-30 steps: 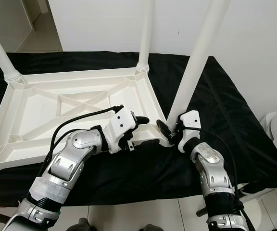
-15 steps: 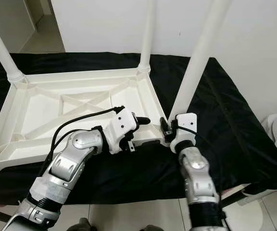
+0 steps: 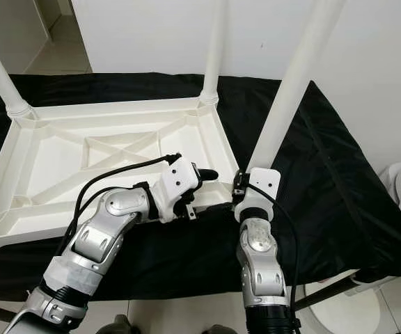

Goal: Building children table

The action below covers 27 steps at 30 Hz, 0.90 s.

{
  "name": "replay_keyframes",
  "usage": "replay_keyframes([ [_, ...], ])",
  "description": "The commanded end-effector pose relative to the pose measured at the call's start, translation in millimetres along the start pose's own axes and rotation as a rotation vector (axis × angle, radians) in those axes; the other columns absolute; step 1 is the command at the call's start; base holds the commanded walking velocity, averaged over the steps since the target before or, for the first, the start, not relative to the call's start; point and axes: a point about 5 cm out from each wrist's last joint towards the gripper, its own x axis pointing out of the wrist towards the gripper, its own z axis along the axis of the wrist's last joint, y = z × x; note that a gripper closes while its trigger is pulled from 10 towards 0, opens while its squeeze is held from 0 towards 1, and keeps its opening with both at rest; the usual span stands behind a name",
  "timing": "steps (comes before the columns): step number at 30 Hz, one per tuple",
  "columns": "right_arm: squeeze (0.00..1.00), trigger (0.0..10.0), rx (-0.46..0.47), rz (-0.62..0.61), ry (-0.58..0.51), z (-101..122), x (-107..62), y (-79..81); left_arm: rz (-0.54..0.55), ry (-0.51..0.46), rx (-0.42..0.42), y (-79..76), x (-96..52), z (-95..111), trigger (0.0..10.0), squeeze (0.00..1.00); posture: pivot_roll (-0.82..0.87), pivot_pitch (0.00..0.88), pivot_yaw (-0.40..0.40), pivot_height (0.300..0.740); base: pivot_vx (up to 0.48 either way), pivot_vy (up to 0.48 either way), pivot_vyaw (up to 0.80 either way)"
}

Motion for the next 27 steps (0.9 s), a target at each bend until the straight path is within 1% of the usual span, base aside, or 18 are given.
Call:
replay_keyframes([
  [1, 0.54, 10.0, 0.010, -0.004, 0.052, -7, -2.8, 3.8, 0.067, 0.013, -0.010, 1.3, 0.0, -4, 10.0, 0.00, -0.04, 0.000, -0.014, 0.740, 0.000, 0.000, 0.00],
  [2, 1.00, 10.0, 0.019, 0.008, 0.053, -6, -2.8, 3.0, 0.067, 0.013, -0.010, 1.7, -0.1, -4, 10.0, 0.00, -0.04, 0.000, -0.014, 0.740, 0.000, 0.000, 0.00],
  [3, 1.00, 10.0, 0.019, 0.008, 0.053, -6, -2.8, 3.0, 0.067, 0.013, -0.010, 1.7, -0.1, -4, 10.0, 0.00, -0.04, 0.000, -0.014, 0.740, 0.000, 0.000, 0.00],
  [5, 1.00, 10.0, 0.047, 0.029, 0.044, -5, -4.6, 1.3, 0.074, 0.014, -0.010, 3.4, -0.6, -4, 10.0, 0.00, -0.03, 0.000, -0.014, 0.740, 0.000, 0.000, 0.00],
  [10, 1.00, 10.0, 0.054, 0.073, 0.029, -4, -7.4, -5.4, 0.076, 0.015, -0.011, 3.0, -1.1, -4, 10.0, 0.00, -0.04, 0.000, -0.011, 0.740, 0.000, 0.000, 0.00],
  [12, 1.00, 10.0, 0.032, 0.121, 0.026, -6, -10.5, -15.0, 0.075, 0.016, -0.011, 2.4, -1.2, -4, 10.0, 0.00, -0.04, 0.000, -0.012, 0.740, 0.000, 0.000, 0.00],
  [14, 1.00, 10.0, 0.031, 0.142, 0.026, -6, -11.5, -17.5, 0.075, 0.016, -0.011, 2.4, -1.3, -4, 10.0, 0.00, -0.04, 0.000, -0.012, 0.740, 0.000, 0.000, 0.00],
  [16, 1.00, 10.0, 0.013, 0.212, 0.013, -5, -12.0, -23.9, 0.077, 0.017, -0.010, 3.8, -1.2, -4, 10.0, 0.00, -0.04, 0.000, -0.010, 0.740, 0.000, 0.000, 0.00],
  [17, 1.00, 10.0, -0.010, 0.246, 0.009, -5, -11.5, -26.7, 0.077, 0.016, -0.010, 4.1, -1.0, -4, 10.0, 0.00, -0.04, 0.000, -0.009, 0.740, 0.000, 0.000, 0.00],
  [18, 1.00, 10.0, -0.010, 0.246, 0.009, -5, -11.5, -26.7, 0.077, 0.016, -0.010, 4.1, -1.0, -4, 10.0, 0.00, -0.04, 0.000, -0.009, 0.740, 0.000, 0.000, 0.00],
  [19, 0.49, 10.0, -0.041, 0.282, 0.002, -4, -10.6, -28.6, 0.077, 0.016, -0.010, 4.4, -0.8, -4, 10.0, 0.00, -0.04, 0.000, -0.008, 0.740, 0.000, 0.000, 0.00],
  [21, 0.49, 10.0, -0.041, 0.282, 0.002, -4, -10.6, -28.6, 0.077, 0.016, -0.010, 4.4, -0.8, -4, 10.0, 0.00, -0.04, 0.000, -0.008, 0.740, 0.000, 0.000, 0.00],
  [22, 0.00, 10.0, -0.068, 0.320, 0.000, -4, -8.2, -30.6, 0.076, 0.015, -0.010, 4.3, -0.3, -4, 10.0, 0.00, -0.04, 0.000, -0.006, 0.740, 0.000, 0.000, 0.00],
  [23, 0.00, 10.0, -0.087, 0.350, -0.005, -3, -2.8, -33.0, 0.075, 0.014, -0.009, 4.2, 0.6, -4, 10.0, 0.00, -0.04, 0.000, -0.006, 0.740, 0.000, 0.000, 0.00],
  [26, 0.00, 10.0, -0.087, 0.350, -0.005, -3, -2.8, -33.0, 0.075, 0.014, -0.009, 4.2, 0.6, -4, 10.0, 0.00, -0.04, 0.000, -0.006, 0.740, 0.000, 0.000, 0.00],
  [27, 0.00, 10.0, -0.109, 0.387, -0.013, -1, 3.2, -34.0, 0.075, 0.011, -0.008, 4.5, 1.6, -3, 10.0, 0.00, -0.04, 0.000, -0.008, 0.740, 0.000, 0.000, 0.00],
])
